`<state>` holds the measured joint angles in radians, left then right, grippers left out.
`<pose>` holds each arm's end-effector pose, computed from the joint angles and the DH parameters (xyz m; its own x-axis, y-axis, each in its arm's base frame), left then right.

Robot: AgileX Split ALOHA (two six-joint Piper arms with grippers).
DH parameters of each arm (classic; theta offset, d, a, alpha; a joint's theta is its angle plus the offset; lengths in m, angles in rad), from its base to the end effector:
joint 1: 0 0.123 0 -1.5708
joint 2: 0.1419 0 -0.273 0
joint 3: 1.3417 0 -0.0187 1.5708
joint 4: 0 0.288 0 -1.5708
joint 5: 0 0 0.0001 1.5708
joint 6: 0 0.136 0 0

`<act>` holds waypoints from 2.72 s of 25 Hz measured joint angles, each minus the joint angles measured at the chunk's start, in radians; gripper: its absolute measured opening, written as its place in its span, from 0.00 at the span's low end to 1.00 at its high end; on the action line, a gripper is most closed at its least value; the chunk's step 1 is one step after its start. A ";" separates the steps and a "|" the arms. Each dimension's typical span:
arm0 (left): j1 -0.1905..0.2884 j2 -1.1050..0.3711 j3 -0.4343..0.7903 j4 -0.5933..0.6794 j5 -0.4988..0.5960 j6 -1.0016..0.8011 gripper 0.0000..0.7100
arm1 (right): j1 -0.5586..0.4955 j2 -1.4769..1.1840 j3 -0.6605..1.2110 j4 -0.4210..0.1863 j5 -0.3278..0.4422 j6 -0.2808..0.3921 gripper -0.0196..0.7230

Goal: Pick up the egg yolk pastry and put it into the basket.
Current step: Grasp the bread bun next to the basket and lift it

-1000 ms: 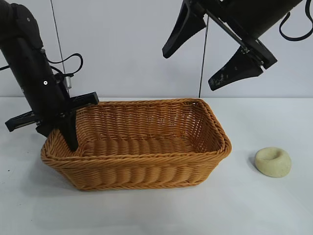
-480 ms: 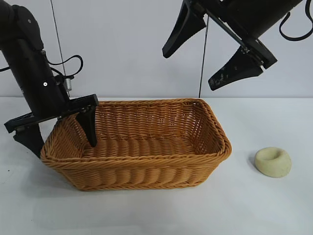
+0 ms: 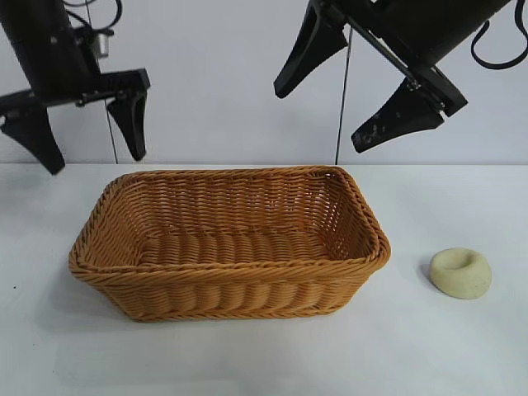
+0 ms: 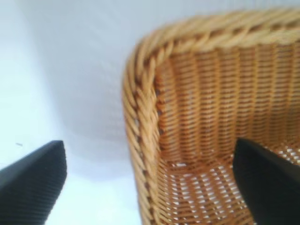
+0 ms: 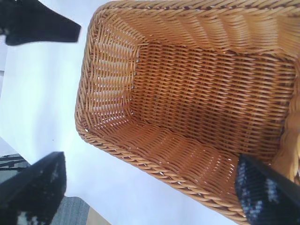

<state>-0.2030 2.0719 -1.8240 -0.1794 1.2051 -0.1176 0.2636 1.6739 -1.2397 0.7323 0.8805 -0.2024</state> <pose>0.4645 -0.1188 0.1827 -0.9842 0.0200 -0.1759 0.0553 0.9786 -0.1981 0.3662 0.1715 0.2047 -0.9519 0.0202 -0.3057 -0.1690 0.7975 0.5791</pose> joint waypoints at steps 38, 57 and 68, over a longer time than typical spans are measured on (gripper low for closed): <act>0.179 -0.733 0.683 0.224 0.006 0.057 0.98 | 0.000 0.000 0.000 -0.001 -0.004 0.000 0.96; 0.179 -1.652 1.319 0.166 -0.126 0.057 0.98 | 0.000 0.000 0.000 0.000 -0.004 0.000 0.96; 0.179 -2.007 1.321 0.161 -0.133 0.058 0.98 | 0.000 0.000 0.000 0.000 -0.004 0.000 0.96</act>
<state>-0.0238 0.0650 -0.5027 -0.0189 1.0724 -0.0600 0.2636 1.6739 -1.2397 0.7321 0.8765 -0.2024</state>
